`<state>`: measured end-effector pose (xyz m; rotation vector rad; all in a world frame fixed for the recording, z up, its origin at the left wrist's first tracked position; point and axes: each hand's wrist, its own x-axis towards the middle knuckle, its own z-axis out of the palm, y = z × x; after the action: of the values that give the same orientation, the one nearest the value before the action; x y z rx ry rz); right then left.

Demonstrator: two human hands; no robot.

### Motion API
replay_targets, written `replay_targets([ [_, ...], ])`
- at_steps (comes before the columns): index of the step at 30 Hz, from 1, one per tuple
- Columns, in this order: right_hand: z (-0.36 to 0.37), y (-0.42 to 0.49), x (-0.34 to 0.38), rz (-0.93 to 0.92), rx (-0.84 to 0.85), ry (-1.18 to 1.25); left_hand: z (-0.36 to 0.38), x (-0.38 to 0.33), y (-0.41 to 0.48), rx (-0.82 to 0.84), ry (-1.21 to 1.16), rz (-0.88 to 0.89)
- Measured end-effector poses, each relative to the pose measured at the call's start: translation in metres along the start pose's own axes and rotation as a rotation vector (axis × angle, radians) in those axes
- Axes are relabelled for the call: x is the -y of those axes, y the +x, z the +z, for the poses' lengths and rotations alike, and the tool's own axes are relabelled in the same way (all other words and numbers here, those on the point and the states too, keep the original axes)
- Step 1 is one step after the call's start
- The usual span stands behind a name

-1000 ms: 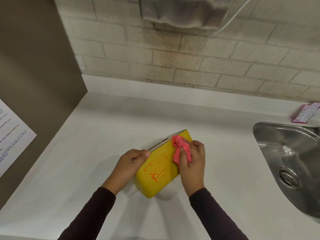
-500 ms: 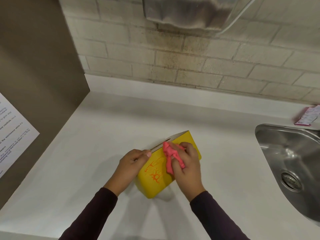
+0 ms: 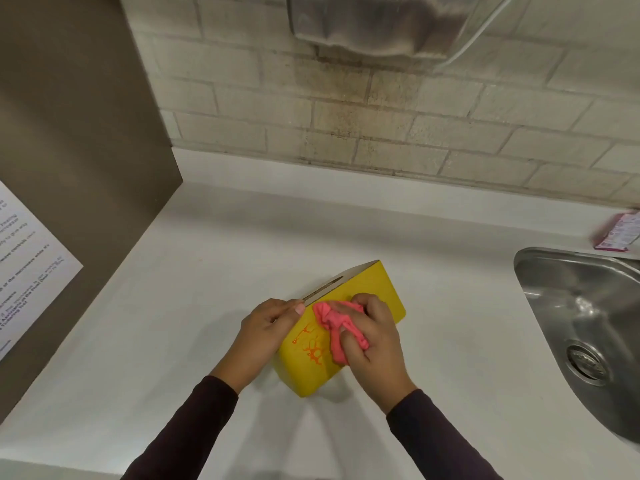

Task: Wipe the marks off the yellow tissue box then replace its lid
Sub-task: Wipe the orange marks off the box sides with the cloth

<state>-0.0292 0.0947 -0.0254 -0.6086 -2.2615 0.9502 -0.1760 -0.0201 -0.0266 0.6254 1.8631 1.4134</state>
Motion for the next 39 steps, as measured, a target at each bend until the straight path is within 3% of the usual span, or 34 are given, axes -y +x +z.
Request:
replay_targets([
  [2, -0.007, -0.004, -0.006, -0.023, 0.016, 0.007, 0.000, 0.001, 0.000, 0.006, 0.001, -0.004],
  [7, -0.016, 0.005, -0.010, 0.151, -0.124, 0.092, 0.002, -0.001, -0.001, 0.021, 0.008, 0.004],
  [15, -0.001, -0.018, -0.004, -0.021, 0.045, -0.010, 0.003, -0.001, -0.002, -0.002, 0.006, 0.018],
  [21, -0.004, -0.003, 0.000, 0.151, -0.142, 0.049, 0.003, -0.002, -0.001, 0.002, 0.008, 0.005],
  [27, 0.009, -0.021, 0.009, -0.038, 0.006, -0.032, 0.000, -0.002, 0.000, 0.009, -0.004, -0.009],
  [34, 0.006, -0.007, 0.011, 0.135, -0.124, 0.027, -0.001, -0.004, 0.002, 0.025, 0.013, -0.001],
  [39, 0.019, -0.019, 0.020, 0.013, -0.024, -0.034, -0.002, -0.004, 0.002, 0.038, 0.005, -0.003],
])
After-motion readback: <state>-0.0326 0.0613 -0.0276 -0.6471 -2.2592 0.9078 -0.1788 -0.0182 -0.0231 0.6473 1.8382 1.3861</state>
